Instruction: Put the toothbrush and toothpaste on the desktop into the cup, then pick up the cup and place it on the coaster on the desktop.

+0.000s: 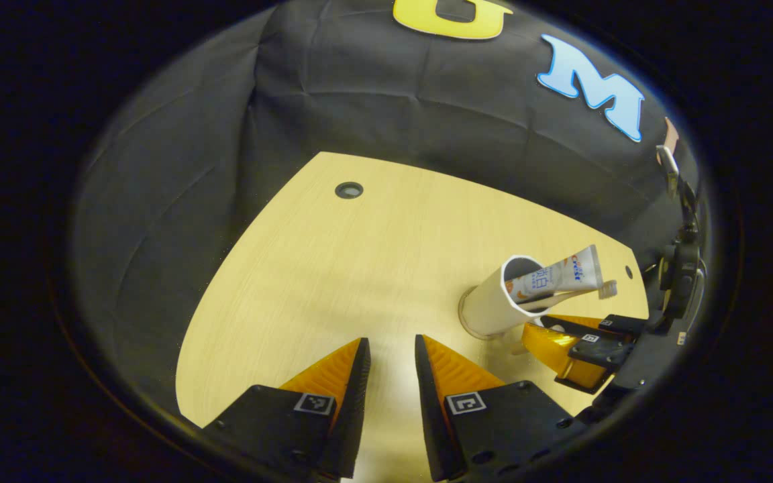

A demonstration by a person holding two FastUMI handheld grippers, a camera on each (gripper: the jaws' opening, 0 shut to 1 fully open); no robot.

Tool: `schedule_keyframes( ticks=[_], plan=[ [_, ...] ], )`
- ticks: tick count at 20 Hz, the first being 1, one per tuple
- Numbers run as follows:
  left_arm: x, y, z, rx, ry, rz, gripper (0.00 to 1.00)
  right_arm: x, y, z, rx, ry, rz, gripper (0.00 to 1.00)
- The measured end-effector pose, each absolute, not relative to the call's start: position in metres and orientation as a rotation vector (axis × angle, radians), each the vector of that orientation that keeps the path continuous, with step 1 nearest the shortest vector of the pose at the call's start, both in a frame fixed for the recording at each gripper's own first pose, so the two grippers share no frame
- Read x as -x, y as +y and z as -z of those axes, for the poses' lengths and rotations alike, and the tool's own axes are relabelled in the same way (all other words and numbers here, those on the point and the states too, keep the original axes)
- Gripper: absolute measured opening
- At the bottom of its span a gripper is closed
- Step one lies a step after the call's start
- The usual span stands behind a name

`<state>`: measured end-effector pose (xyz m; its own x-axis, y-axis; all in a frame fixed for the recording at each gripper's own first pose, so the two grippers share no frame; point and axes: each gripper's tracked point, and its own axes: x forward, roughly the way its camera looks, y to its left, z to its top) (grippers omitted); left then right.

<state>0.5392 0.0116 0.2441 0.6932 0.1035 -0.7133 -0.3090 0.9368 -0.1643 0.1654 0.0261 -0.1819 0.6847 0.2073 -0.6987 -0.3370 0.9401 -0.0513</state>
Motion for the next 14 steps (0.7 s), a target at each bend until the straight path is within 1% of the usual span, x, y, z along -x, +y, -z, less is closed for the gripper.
schedule_keyframes(
  ticks=[3, 4, 6, 7, 8, 9, 11, 12, 13, 14],
  plan=[
    [-0.541, 0.000, -0.254, 0.263, 0.756, -0.215, 0.46, -0.156, 0.023, 0.166, 0.172, 0.723, -0.306, 0.30],
    [-0.541, -0.003, -0.259, 0.255, 0.747, -0.209, 0.43, -0.153, 0.022, 0.160, 0.163, 0.714, -0.303, 0.30],
    [-0.542, -0.013, -0.270, 0.234, 0.725, -0.190, 0.43, -0.150, 0.015, 0.150, 0.159, 0.685, -0.281, 0.30],
    [-0.542, -0.017, -0.275, 0.221, 0.716, -0.178, 0.47, -0.147, 0.011, 0.143, 0.153, 0.672, -0.272, 0.30],
    [-0.543, -0.022, -0.282, 0.206, 0.705, -0.170, 0.46, -0.144, 0.007, 0.136, 0.146, 0.658, -0.262, 0.30],
    [-0.543, -0.026, -0.289, 0.192, 0.692, -0.160, 0.42, -0.141, 0.000, 0.127, 0.140, 0.640, -0.249, 0.30],
    [-0.544, -0.038, -0.305, 0.170, 0.660, -0.141, 0.42, -0.134, -0.011, 0.108, 0.131, 0.600, -0.224, 0.30],
    [-0.545, -0.045, -0.313, 0.161, 0.642, -0.132, 0.46, -0.131, -0.017, 0.097, 0.126, 0.581, -0.213, 0.30],
    [-0.547, -0.053, -0.323, 0.150, 0.622, -0.118, 0.46, -0.127, -0.023, 0.089, 0.119, 0.561, -0.202, 0.30],
    [-0.548, -0.061, -0.334, 0.137, 0.603, -0.102, 0.42, -0.123, -0.029, 0.079, 0.116, 0.541, -0.190, 0.30]
  ],
)
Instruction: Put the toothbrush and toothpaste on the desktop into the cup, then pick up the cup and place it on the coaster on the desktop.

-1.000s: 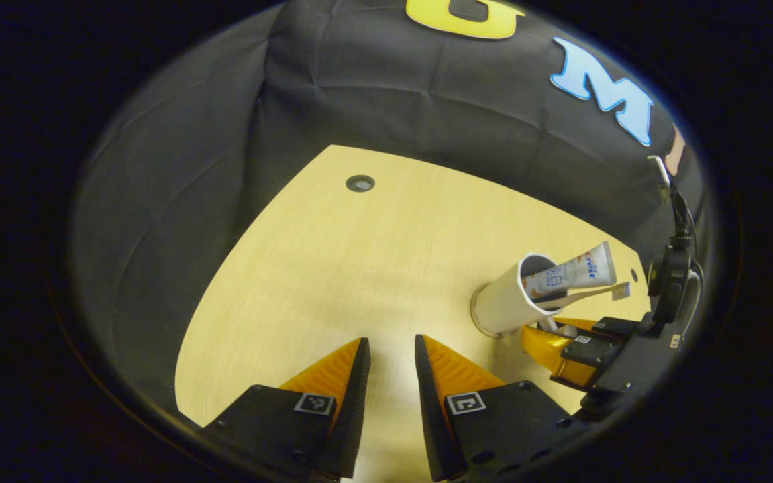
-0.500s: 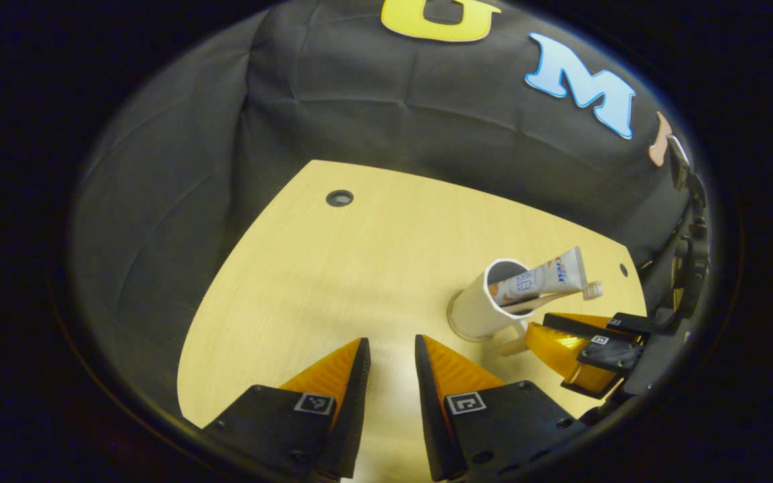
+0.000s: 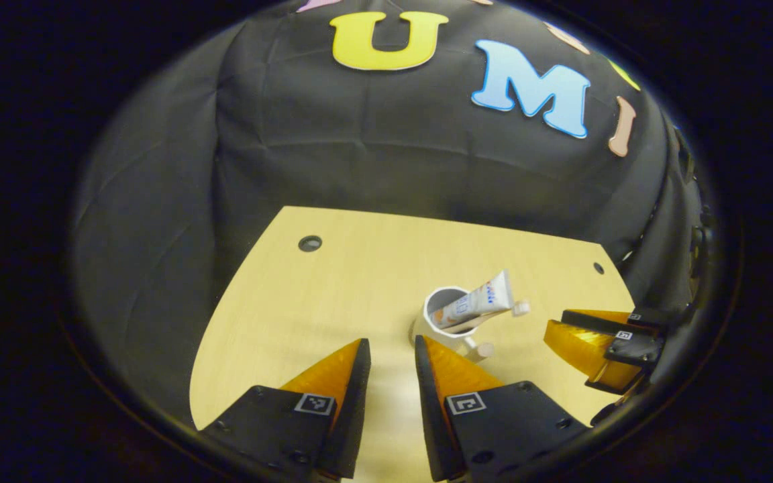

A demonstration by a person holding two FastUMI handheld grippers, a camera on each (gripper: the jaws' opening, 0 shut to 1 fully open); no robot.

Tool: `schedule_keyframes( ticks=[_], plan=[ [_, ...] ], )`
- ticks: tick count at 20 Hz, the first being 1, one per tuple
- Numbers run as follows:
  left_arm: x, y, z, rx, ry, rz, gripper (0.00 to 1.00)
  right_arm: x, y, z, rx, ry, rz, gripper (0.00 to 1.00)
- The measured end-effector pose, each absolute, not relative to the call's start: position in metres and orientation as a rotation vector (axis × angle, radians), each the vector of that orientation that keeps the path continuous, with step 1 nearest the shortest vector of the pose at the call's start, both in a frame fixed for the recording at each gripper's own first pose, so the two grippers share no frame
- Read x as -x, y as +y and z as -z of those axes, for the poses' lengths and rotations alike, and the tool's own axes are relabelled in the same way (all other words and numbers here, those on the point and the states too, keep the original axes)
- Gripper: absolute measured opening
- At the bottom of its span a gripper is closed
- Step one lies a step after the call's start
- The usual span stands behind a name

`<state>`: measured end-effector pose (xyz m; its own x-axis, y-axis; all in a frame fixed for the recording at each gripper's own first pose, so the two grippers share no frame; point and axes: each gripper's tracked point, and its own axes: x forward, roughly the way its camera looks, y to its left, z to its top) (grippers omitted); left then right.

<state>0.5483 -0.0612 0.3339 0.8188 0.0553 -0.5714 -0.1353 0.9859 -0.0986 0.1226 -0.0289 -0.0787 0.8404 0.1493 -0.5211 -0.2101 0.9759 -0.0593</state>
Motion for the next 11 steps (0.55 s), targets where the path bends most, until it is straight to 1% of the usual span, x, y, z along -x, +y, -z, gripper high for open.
schedule_keyframes(
  ticks=[1, 2, 3, 4, 6, 7, 8, 9, 11],
  plan=[
    [-0.549, -0.068, -0.343, 0.120, 0.585, -0.089, 0.42, -0.120, -0.034, 0.070, 0.116, 0.522, -0.179, 0.30],
    [-0.551, -0.076, -0.353, 0.102, 0.567, -0.081, 0.46, -0.117, -0.038, 0.061, 0.116, 0.499, -0.169, 0.30],
    [-0.552, -0.082, -0.363, 0.089, 0.546, -0.070, 0.46, -0.113, -0.043, 0.049, 0.118, 0.475, -0.161, 0.27],
    [-0.553, -0.089, -0.373, 0.079, 0.522, -0.059, 0.42, -0.110, -0.048, 0.037, 0.123, 0.447, -0.152, 0.30],
    [-0.554, -0.103, -0.395, 0.056, 0.477, -0.037, 0.42, -0.103, -0.057, 0.012, 0.143, 0.393, -0.137, 0.30],
    [-0.555, -0.110, -0.405, 0.041, 0.456, -0.029, 0.46, -0.100, -0.060, 0.001, 0.149, 0.366, -0.131, 0.30],
    [-0.555, -0.116, -0.415, 0.031, 0.436, -0.021, 0.42, -0.098, -0.062, -0.010, 0.150, 0.344, -0.127, 0.30],
    [-0.555, -0.123, -0.426, 0.023, 0.411, -0.014, 0.42, -0.094, -0.064, -0.019, 0.145, 0.323, -0.124, 0.30],
    [-0.557, -0.134, -0.447, 0.013, 0.356, -0.006, 0.50, -0.089, -0.068, -0.038, 0.142, 0.275, -0.105, 0.30]
  ],
)
